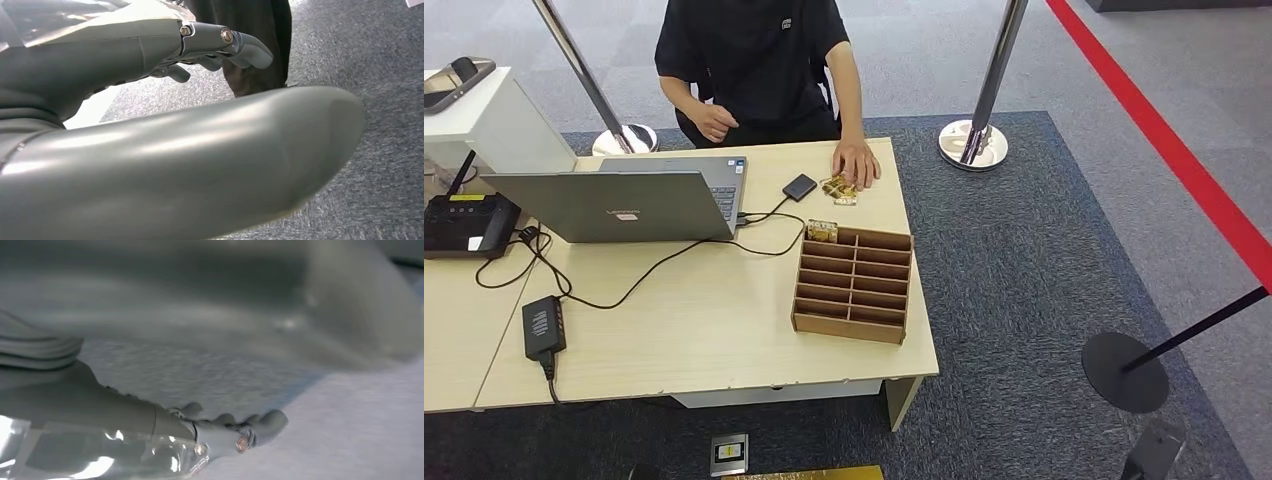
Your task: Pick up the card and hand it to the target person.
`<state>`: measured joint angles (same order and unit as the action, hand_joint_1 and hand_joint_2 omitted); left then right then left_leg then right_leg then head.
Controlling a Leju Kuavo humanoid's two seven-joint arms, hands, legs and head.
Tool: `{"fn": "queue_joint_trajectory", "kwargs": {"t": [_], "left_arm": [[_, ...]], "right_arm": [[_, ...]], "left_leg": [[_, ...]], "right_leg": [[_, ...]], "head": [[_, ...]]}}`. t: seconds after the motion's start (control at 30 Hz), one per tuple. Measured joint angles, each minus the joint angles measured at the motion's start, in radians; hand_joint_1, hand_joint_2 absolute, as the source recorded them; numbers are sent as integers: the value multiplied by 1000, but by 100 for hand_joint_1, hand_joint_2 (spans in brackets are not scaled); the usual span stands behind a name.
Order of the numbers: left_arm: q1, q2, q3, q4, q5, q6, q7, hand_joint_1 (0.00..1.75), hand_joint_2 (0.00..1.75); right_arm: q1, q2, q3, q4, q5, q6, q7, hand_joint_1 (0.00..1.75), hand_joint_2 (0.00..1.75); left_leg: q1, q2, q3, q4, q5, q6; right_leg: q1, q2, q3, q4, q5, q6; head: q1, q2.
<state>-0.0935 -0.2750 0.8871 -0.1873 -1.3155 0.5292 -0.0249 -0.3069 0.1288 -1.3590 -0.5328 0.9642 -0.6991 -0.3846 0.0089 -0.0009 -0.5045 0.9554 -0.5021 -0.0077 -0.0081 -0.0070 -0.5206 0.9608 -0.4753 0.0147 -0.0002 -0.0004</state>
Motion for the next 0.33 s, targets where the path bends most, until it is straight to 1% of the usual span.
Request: {"fn": "queue_joint_trajectory", "kwargs": {"t": [0.1,0.2,0.3,0.33], "left_arm": [[-3,0,2,0,2,0,0,0,0],[-5,0,2,0,6,-1,0,0,0],[-4,0,4,0,10,-1,-3,0,0],[-4,0,4,0,10,-1,-4,0,0]], "right_arm": [[24,-10,-32,74,66,0,108,0,0],[45,-17,-38,139,177,6,244,0,0],[68,-19,-31,202,257,55,386,0,0],[72,-19,-29,212,264,66,405,0,0]], "left_leg": [[0,0,0,0,0,0],[0,0,0,0,0,0],[0,0,0,0,0,0],[0,0,0,0,0,0]], "right_leg": [[0,0,0,0,0,0],[0,0,0,0,0,0],[0,0,0,0,0,0],[0,0,0,0,0,0]], "head": [[0,0],[0,0],[0,0],[0,0]]}}
